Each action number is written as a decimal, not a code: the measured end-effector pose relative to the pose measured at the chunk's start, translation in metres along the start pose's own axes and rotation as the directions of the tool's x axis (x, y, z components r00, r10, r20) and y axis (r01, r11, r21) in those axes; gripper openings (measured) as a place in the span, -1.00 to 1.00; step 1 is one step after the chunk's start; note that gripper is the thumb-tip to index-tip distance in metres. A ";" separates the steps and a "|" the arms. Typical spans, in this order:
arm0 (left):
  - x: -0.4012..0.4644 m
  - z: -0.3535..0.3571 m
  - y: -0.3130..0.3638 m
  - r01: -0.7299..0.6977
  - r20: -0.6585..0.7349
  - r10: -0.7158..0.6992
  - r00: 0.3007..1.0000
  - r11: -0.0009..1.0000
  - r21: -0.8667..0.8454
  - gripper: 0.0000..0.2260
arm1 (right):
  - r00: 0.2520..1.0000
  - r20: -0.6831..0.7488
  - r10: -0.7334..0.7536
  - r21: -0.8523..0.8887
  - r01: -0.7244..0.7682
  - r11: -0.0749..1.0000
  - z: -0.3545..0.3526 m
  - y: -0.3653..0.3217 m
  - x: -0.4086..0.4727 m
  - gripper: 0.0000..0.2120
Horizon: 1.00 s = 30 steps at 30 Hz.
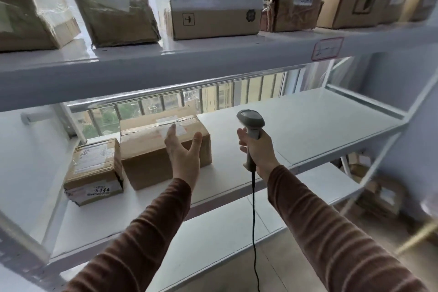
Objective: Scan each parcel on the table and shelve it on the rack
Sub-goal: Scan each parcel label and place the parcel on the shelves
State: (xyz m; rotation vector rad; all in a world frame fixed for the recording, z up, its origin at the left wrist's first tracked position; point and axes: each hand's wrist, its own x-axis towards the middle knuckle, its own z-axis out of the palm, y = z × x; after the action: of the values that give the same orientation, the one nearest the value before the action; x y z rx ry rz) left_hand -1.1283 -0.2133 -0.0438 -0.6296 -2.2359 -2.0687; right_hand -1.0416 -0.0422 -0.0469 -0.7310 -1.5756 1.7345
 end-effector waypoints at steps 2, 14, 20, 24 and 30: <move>-0.006 0.031 0.007 0.027 0.097 -0.023 0.995 0.999 -0.042 -0.35 | 0.999 -0.039 -0.018 0.005 0.018 1.000 -0.031 -0.008 -0.009 -0.86; -0.148 0.267 0.077 0.211 0.680 -0.013 0.733 0.955 -0.210 -0.44 | 0.817 -0.574 -0.060 -0.087 0.013 0.996 -0.283 -0.054 -0.120 -0.70; -0.262 0.364 0.123 0.266 0.868 0.024 0.496 0.947 -0.178 -0.54 | 0.683 -0.726 -0.075 -0.085 0.019 0.996 -0.415 -0.064 -0.193 -0.79; -0.344 0.431 0.148 0.303 0.919 0.022 0.393 0.941 -0.152 -0.46 | 0.626 -0.777 -0.066 -0.080 0.005 0.997 -0.509 -0.071 -0.238 -0.65; -0.474 0.539 0.189 0.289 0.959 0.034 0.280 0.950 -0.118 -0.41 | 0.513 -0.854 -0.088 -0.160 -0.098 0.982 -0.665 -0.082 -0.298 -0.64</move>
State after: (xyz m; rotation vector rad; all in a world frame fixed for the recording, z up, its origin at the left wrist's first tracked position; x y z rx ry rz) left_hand -0.5018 0.1838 -0.0646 -2.4018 -2.4177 -2.4208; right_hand -0.3298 0.1358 -0.0498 -1.4236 -0.9855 0.8983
